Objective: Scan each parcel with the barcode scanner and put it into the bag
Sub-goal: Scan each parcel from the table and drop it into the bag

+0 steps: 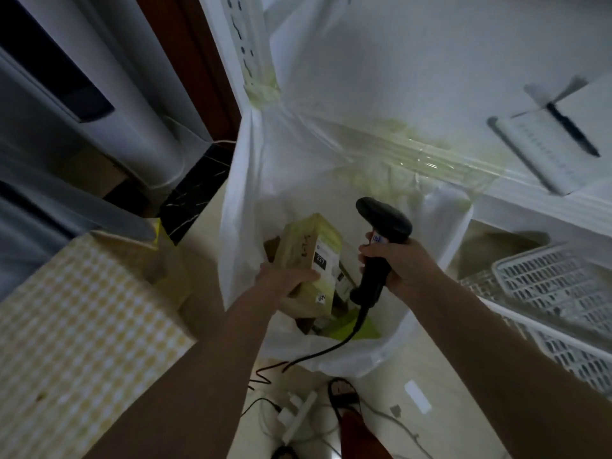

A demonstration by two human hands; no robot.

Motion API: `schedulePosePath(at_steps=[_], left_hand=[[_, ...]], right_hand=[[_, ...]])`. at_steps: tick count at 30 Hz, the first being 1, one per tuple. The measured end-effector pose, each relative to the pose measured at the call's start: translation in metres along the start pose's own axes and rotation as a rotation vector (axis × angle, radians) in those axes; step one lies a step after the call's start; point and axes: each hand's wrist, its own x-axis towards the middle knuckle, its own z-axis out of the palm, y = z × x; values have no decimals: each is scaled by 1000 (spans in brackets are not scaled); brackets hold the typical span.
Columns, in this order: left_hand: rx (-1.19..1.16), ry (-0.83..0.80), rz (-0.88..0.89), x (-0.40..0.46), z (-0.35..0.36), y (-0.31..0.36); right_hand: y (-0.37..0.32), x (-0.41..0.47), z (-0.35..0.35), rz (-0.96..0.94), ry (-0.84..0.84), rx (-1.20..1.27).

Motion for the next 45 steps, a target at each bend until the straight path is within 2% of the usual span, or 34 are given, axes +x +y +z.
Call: schedulePosePath(at_steps=[2,5,8,11,15,18,24,28,35,45], left_hand=[[173,67,-49,-5,14,5],[572,171,-58,-8,31,9],[730,169,-50,-5,37,13],[744,170,-29,-2,31,13],[602,176,166,-9,10,15],[617,239,256,-18,-2,12],[678,356,321,-55,-39,-3],[730,482,278,-98,-85,-27],[728,687,62,-185,-174,-127],[508,894,-275,-356,-248,-368]], right_hand=[[2,11,-7,20,1,15],[4,23,-12,31,-19,22],[6,31,-11,47,-29,6],[5,32,-7,62,-70,-29],[2,27,2,78,-111,-72],[2,21,15,73,-122,-141],[10,-10,55,68,-230,-297],[21,-52,99,32,-369,-488],[70,-149,173,-56,-639,-769],[222,-322,245,-158,-935,-1037]])
